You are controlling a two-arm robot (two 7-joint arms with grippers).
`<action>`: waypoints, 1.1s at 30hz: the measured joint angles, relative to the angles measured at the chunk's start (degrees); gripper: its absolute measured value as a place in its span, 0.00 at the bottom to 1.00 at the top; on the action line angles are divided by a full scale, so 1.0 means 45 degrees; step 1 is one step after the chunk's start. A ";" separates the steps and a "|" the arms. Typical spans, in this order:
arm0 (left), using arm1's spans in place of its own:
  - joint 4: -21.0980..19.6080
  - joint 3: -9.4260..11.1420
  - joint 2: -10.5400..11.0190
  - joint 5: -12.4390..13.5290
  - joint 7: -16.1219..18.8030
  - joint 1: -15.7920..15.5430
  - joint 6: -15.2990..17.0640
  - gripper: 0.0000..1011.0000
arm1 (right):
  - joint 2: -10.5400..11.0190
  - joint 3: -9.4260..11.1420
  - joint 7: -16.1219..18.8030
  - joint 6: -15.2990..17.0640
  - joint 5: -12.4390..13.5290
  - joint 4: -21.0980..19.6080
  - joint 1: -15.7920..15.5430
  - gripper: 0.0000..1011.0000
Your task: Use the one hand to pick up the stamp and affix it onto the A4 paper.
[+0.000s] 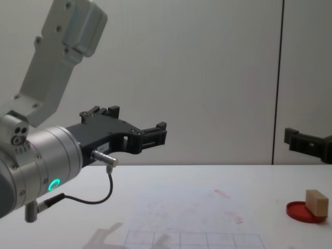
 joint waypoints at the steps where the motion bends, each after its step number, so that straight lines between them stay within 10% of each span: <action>1: 0.0000 0.0000 0.0000 0.0001 0.0000 0.0000 0.0000 0.98 | 0.0000 0.0000 0.0000 0.0000 0.0000 0.0000 -0.0001 0.99; 33: 0.0000 0.0000 0.0000 0.0000 0.0000 0.0000 0.0000 0.98 | 0.0000 -0.0001 0.0000 0.0000 0.0000 0.0000 -0.0001 0.99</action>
